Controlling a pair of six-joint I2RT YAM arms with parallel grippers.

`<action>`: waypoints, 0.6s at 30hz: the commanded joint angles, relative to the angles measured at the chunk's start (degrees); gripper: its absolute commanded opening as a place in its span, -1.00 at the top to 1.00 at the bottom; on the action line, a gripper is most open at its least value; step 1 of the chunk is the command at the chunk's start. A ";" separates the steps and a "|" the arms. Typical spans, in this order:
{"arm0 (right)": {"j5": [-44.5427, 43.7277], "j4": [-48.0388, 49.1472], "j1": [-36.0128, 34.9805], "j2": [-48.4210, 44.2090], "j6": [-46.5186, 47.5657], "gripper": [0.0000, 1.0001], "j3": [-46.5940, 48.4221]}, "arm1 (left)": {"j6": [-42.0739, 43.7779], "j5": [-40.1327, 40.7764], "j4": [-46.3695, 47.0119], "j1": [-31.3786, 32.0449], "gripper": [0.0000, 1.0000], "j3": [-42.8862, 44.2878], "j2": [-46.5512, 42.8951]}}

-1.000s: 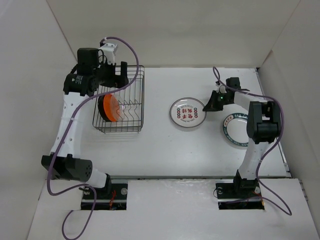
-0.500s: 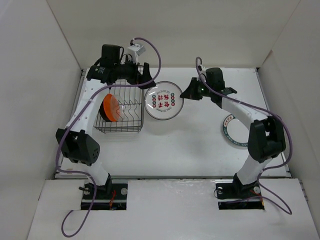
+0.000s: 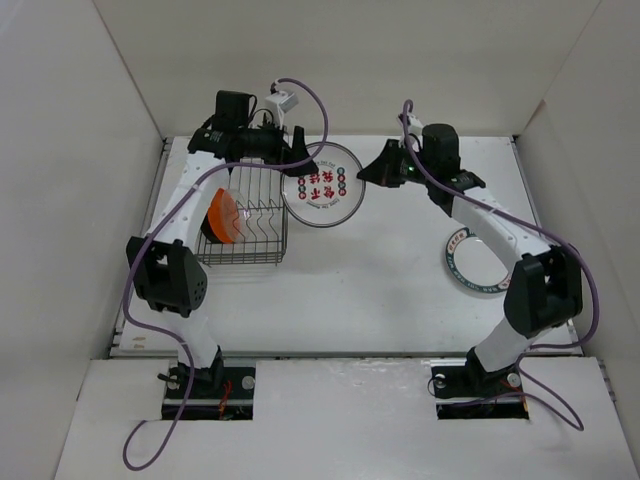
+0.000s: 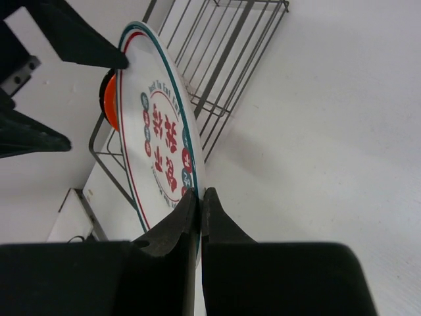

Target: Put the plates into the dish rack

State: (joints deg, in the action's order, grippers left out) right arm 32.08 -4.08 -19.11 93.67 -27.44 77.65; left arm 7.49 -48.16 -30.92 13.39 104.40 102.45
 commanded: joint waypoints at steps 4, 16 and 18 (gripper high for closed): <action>5.89 8.91 -0.57 -5.43 -0.51 1.00 1.10 | 1.04 -1.76 1.30 -0.03 -0.94 3.09 0.64; -3.68 6.81 1.27 -7.70 -0.51 1.00 -1.09 | 2.09 -1.50 0.77 -0.03 -1.00 3.62 -1.29; -5.34 6.80 1.80 -8.49 -0.51 1.00 -1.71 | 2.09 -0.01 0.77 -0.72 -1.00 3.62 -2.52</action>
State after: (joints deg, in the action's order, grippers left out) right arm 28.47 -2.55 -18.26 90.24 -27.22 75.66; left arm 8.12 -49.91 -31.07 13.47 105.71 103.72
